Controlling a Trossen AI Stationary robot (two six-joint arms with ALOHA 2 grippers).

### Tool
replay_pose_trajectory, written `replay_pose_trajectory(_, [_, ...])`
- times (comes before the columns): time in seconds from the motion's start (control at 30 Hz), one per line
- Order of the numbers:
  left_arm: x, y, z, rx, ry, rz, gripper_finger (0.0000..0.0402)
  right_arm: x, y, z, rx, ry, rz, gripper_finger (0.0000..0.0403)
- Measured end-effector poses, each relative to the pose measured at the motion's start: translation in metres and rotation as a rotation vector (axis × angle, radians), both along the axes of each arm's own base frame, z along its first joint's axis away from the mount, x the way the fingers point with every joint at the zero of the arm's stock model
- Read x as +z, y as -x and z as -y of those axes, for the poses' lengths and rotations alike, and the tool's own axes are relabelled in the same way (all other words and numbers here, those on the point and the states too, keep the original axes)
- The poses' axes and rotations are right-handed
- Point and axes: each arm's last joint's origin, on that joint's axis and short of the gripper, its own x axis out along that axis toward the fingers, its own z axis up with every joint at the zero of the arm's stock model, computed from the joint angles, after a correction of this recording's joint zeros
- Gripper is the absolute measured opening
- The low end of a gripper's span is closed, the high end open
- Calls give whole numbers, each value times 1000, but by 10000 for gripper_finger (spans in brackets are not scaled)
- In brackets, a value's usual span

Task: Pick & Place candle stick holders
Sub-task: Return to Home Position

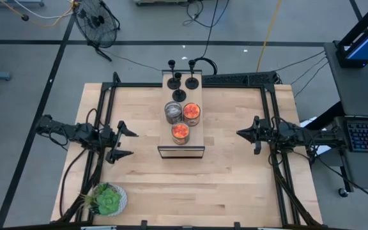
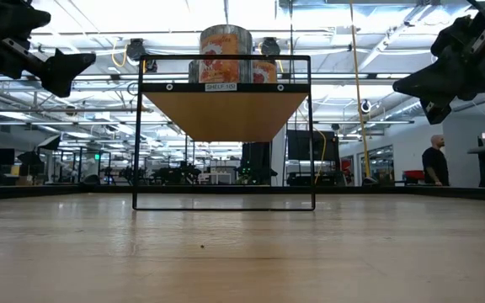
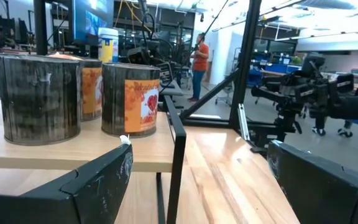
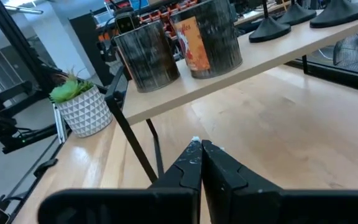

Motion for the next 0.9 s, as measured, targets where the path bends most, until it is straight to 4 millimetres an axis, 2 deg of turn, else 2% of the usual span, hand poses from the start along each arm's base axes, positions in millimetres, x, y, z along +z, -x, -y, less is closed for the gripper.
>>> replay_pose_trajectory(0.33, [0, 0, 0, 5, -42, 6, 379, -5, -2, 0, -5, -64, 13, 0])
replay_pose_trajectory(0.57, [-1, 0, 0, 6, -51, -3, 379, -6, -2, 0, 10, 111, -15, 0])
replay_pose_trajectory(0.9, [-1, 0, 0, 6, -48, -2, 379, -6, -3, 0, 8, 83, -5, 0])
